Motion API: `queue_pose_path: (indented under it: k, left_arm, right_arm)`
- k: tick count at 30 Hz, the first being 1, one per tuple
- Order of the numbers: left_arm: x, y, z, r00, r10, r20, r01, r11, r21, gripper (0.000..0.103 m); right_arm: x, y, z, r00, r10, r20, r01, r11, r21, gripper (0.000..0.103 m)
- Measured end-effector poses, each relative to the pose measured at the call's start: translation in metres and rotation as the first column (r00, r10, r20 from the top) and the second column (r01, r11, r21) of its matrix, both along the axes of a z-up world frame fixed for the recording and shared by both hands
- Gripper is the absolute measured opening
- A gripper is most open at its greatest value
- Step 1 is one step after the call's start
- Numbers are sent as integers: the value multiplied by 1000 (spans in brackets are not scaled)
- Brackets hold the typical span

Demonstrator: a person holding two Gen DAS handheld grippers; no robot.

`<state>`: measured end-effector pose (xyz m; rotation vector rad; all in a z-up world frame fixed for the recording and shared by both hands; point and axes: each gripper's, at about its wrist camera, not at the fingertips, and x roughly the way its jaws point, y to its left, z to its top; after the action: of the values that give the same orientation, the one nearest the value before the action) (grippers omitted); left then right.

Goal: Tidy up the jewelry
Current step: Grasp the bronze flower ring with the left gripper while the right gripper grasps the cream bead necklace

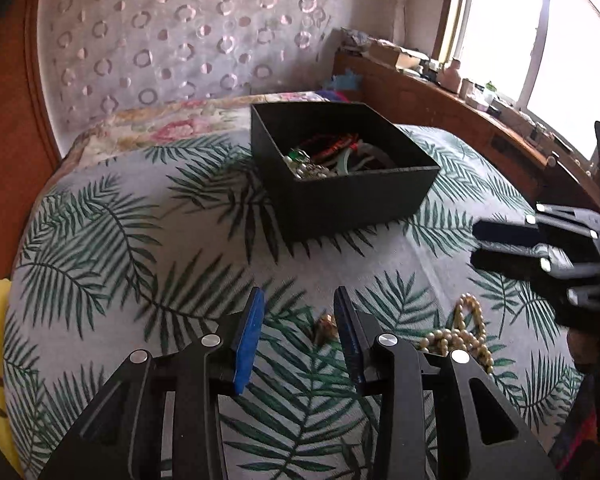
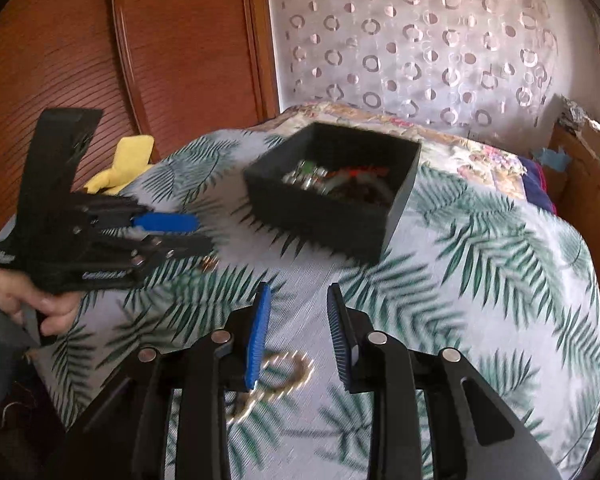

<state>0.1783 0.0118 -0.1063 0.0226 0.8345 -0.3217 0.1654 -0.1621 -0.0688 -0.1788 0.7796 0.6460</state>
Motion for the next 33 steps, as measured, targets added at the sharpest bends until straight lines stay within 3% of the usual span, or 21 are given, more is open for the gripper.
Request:
queue_pose_path:
  k: [13,14,16,21,29,33]
  left_arm:
    - [-1,-22,-12,999,-28,-18,29,995,92,33]
    - [-1,-23,-12,1000,-26,-13,27,994,102,32]
    - [-3,-24,-12,1000,-22,-8,23,993,116,14]
    - [-15,-24,-9,1000,-28,4,28,994,103,14]
    - [-48,-11,13,998,-7,65,6,1000,11,14]
    - [-59,-9,21,996,-3,85,4,1000,-7,14]
  right_arm:
    - [-29,-8,-7,1000,-13,-14,13,1000,6,37]
    - [-30,-9,-7,1000,-16,-16,16,1000,6,37]
    - [-34,-11,-9,1000,-23,-16,23,1000,3,37]
    - [-42,-11,-16,999,-26,-33,26,1000,-3,37]
    - [-44,-3,-27,997,2,-76,-3,1000,-11,37]
    - [-43,4,-29,998,-4,-64,0,998,-67,37]
